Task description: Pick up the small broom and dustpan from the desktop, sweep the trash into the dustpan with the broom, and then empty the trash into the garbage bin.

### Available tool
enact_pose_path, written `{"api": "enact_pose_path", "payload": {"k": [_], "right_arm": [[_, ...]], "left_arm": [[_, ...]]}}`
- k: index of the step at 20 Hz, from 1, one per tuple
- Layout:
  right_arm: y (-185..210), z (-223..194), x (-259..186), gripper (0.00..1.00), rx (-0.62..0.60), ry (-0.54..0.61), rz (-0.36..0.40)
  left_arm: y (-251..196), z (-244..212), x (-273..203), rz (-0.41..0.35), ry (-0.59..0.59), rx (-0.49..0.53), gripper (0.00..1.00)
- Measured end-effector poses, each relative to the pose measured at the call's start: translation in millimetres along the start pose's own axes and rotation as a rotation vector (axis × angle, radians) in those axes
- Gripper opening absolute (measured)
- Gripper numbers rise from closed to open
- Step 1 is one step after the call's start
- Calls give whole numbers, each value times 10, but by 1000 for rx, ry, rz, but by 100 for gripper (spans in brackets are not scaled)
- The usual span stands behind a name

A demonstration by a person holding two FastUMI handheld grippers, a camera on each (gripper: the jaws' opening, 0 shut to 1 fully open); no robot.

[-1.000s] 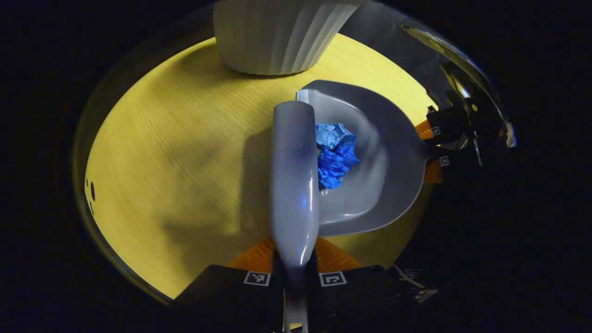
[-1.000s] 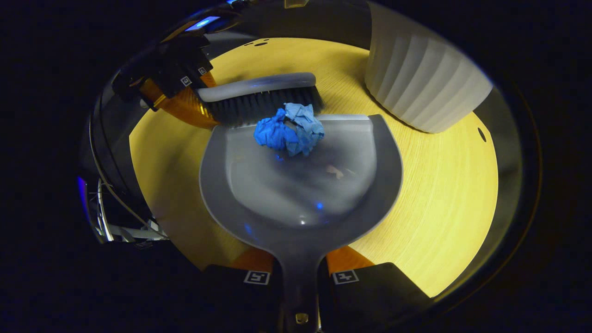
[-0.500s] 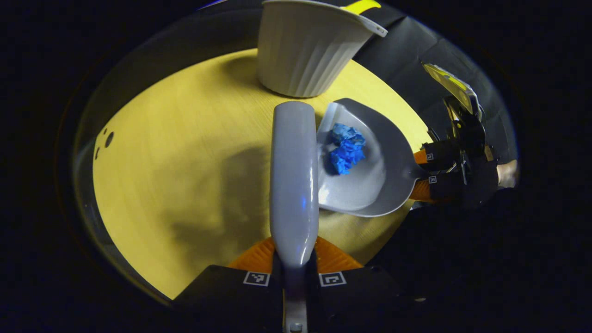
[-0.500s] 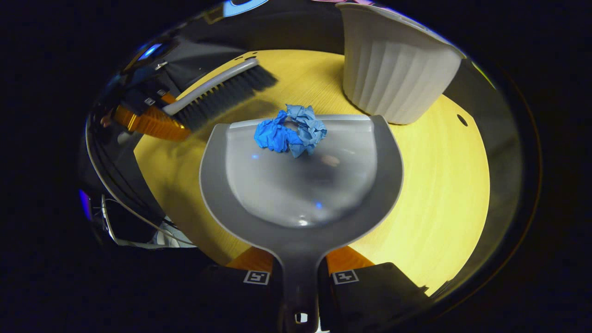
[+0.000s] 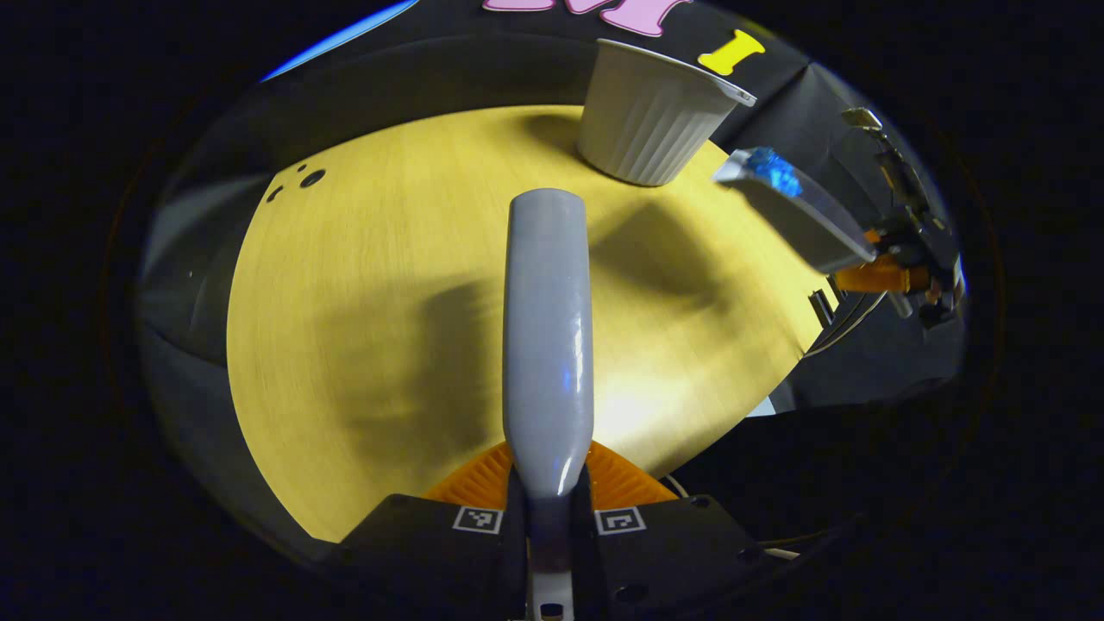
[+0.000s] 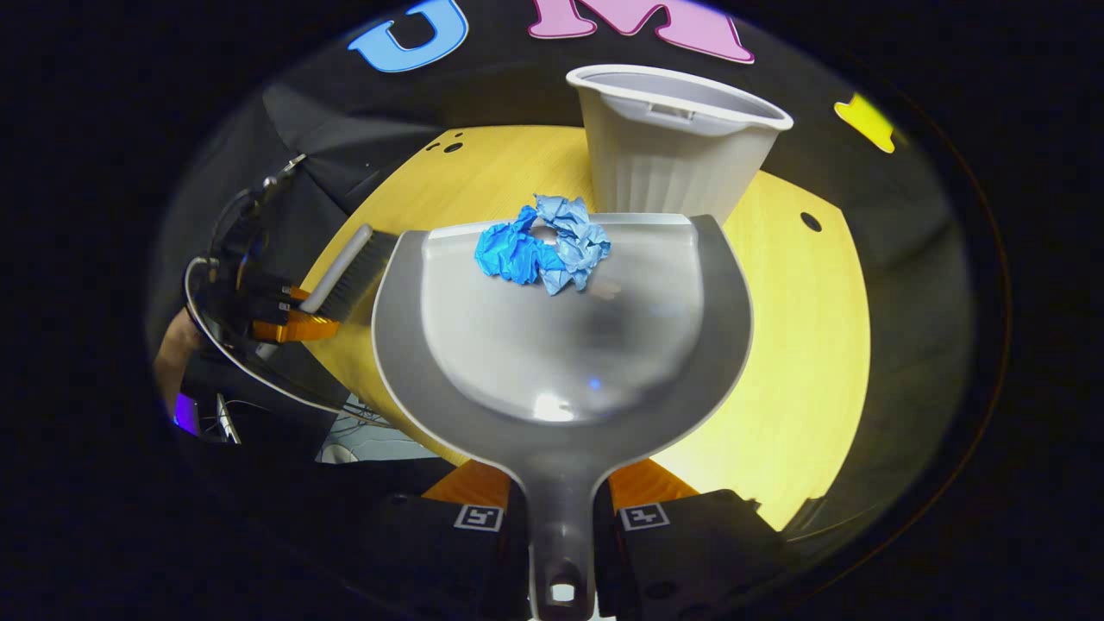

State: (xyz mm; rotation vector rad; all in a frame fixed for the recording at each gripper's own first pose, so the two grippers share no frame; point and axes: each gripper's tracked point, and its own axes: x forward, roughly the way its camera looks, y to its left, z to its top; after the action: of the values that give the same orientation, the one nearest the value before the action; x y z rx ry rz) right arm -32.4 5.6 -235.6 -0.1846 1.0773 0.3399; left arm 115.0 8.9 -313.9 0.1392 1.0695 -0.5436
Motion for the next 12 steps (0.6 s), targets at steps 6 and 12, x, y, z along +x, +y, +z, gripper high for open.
{"api": "enact_pose_path", "payload": {"k": [6, 12], "right_arm": [[-11, 212, 40, 34, -64, 1, -105], [-237, 974, -84, 34, 26, -139, -125]], "left_arm": [[112, -348, -37, -18, -10, -48, 24], [191, -327, -121, -18, -40, -54, 24]]}}
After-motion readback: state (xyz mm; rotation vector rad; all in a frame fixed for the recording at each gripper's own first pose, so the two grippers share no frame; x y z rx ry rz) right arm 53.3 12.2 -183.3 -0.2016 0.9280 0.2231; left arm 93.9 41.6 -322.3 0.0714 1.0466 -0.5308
